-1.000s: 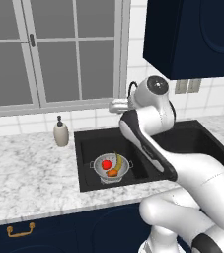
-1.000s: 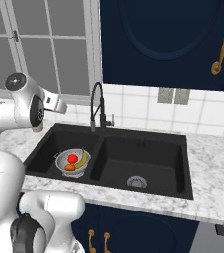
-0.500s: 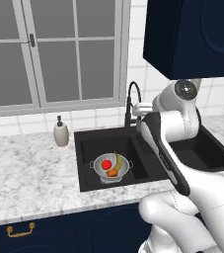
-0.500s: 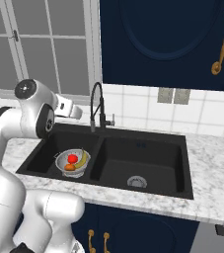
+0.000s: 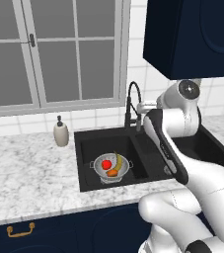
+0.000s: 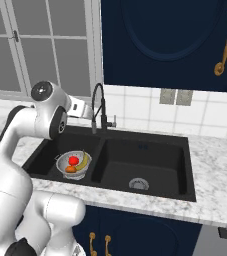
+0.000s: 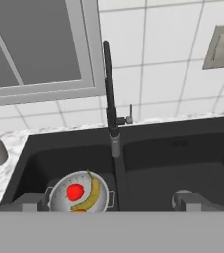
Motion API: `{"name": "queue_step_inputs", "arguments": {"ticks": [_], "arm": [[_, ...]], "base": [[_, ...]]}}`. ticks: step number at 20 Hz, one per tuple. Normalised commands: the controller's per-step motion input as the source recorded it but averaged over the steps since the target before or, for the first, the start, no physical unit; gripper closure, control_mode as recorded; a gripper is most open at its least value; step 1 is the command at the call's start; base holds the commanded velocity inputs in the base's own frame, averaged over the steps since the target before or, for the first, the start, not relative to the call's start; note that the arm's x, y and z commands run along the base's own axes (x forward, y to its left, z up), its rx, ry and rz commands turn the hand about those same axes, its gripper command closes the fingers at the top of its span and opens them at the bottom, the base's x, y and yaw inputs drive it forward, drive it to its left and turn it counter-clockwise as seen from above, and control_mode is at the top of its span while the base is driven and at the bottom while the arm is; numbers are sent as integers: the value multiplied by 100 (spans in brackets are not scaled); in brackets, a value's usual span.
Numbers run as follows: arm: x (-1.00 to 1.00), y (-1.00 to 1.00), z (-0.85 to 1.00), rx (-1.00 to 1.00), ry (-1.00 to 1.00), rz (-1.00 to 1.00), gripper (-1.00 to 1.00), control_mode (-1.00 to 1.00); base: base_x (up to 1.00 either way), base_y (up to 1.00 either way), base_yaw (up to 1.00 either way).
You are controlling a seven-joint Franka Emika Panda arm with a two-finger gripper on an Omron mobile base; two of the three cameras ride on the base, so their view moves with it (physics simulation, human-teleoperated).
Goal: Put the colander in the sink, put the apple, orange, banana in the colander, and turn on the sink faucet and pour water over the colander.
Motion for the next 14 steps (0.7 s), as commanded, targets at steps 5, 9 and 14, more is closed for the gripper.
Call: {"name": "queue_step_inputs", "arguments": {"ticks": [5,9,14], "arm": [[21,0,-23,0,0,0,-100,-100],[39,-2,-51,0,-4,0,-100,-100],[53,-1,-31,0,-1,0,-100,-100]], "base": [[0,0,0],[0,0,0],[0,0,0]]}}
